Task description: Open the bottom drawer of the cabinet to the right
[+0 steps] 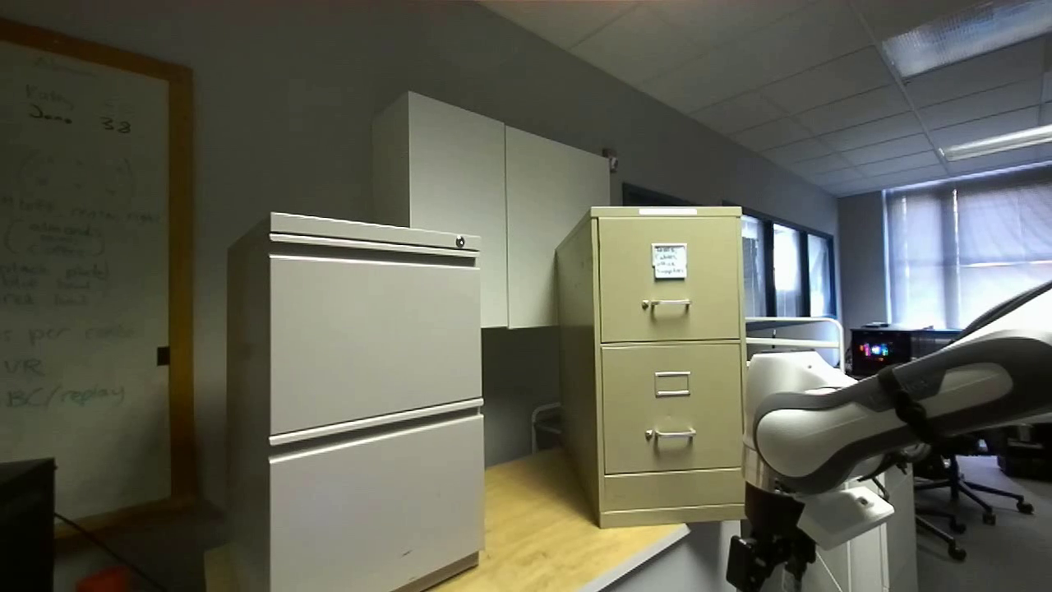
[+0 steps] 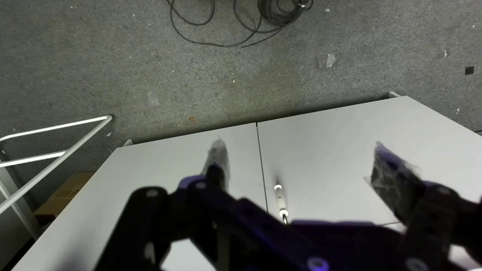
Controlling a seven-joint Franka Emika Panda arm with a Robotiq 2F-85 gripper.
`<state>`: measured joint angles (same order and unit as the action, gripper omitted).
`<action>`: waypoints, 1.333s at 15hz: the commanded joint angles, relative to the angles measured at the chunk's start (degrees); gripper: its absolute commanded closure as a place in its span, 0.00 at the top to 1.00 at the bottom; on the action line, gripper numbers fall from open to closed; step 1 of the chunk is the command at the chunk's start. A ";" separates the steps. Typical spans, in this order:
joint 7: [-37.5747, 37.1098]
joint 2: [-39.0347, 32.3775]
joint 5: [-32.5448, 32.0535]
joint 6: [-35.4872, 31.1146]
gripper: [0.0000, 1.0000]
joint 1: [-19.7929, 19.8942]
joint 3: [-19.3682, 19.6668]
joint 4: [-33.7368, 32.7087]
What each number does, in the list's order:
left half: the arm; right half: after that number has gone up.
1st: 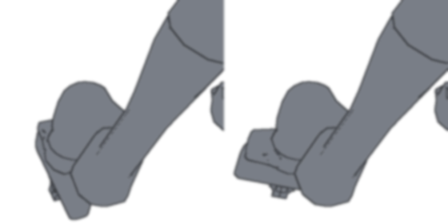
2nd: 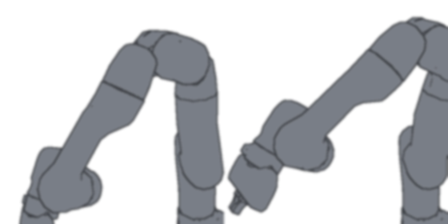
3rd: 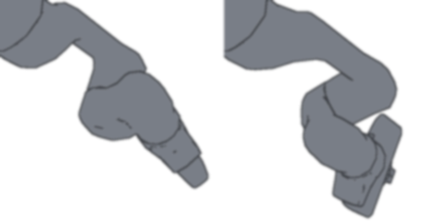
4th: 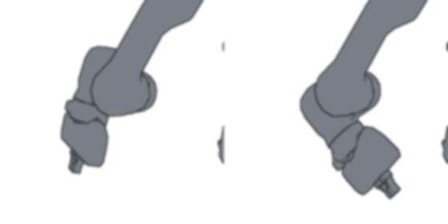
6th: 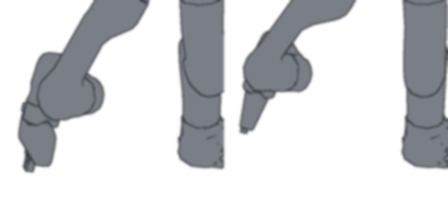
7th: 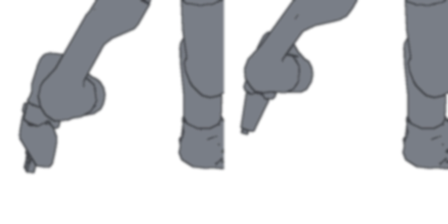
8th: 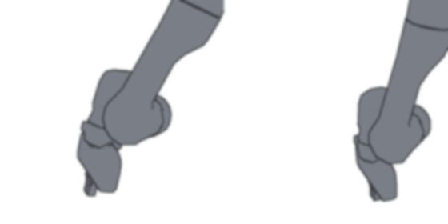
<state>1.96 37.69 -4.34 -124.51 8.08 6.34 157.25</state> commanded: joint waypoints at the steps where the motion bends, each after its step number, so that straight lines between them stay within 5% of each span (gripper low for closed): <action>1: -1.17 -0.82 0.44 -1.11 1.00 0.33 -0.15 -0.42; 13: -0.97 -15.51 2.06 -17.04 1.00 3.21 3.87 -18.55; 16: 0.11 -20.99 6.79 -18.89 1.00 2.16 6.54 -25.22; 20: 5.55 -27.09 22.82 -21.13 1.00 -0.64 11.90 -31.60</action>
<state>3.27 15.81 8.22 -144.80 10.02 14.29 131.59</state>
